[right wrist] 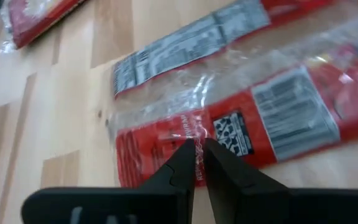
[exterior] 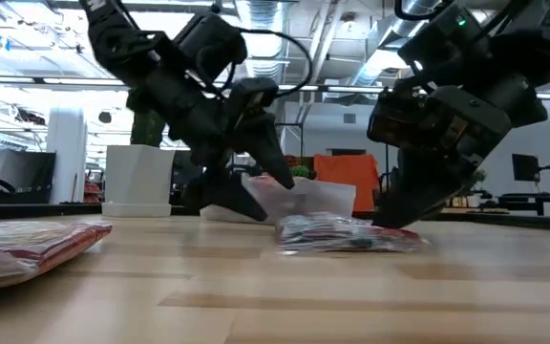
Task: Sort popcorn bags into baskets
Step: Put the red popcorn bag into the transparent bin
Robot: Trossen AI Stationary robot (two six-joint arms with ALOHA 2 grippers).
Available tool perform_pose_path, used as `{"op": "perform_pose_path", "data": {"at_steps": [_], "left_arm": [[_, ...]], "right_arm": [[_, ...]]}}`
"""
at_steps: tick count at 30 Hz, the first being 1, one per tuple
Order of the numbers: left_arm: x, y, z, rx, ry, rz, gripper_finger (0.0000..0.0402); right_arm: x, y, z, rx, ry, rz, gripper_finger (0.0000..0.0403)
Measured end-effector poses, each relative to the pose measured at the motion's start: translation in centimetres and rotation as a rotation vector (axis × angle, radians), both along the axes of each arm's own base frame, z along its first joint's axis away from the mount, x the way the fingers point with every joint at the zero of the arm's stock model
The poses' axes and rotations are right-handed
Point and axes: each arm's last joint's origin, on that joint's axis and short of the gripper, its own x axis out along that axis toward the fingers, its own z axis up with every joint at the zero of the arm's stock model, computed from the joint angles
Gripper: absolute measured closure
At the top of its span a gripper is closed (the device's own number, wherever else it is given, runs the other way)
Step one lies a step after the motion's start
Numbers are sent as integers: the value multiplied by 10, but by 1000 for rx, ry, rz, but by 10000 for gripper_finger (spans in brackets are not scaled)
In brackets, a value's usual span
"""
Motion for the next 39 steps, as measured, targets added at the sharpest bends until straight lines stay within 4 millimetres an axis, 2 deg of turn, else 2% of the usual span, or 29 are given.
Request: {"op": "perform_pose_path", "data": {"at_steps": [7, 15, 20, 27, 33, 36, 39], "left_arm": [[-9, -7, -10, -77, 33, 197, 141], [-10, -22, -10, -300, 42, 371, 141], [-11, -34, -14, -360, 40, 472, 141], [-1, -37, -29, -384, -6, 510, 141], [7, -37, -28, -337, -16, 507, 142], [10, -36, -26, -321, -18, 493, 156], [12, -37, -25, -312, -10, 472, 192]], "right_arm": [[-5, -3, 12, 21, -7, -47, 340], [-8, 0, 9, 45, 26, -96, 340], [-4, -1, 5, 23, 14, -79, 340], [6, -8, -1, 12, -17, -51, 340], [25, -7, -5, 13, -16, 20, 340], [30, -8, -4, 11, -20, 34, 340], [30, -11, -2, -1, -21, 38, 340]]}}
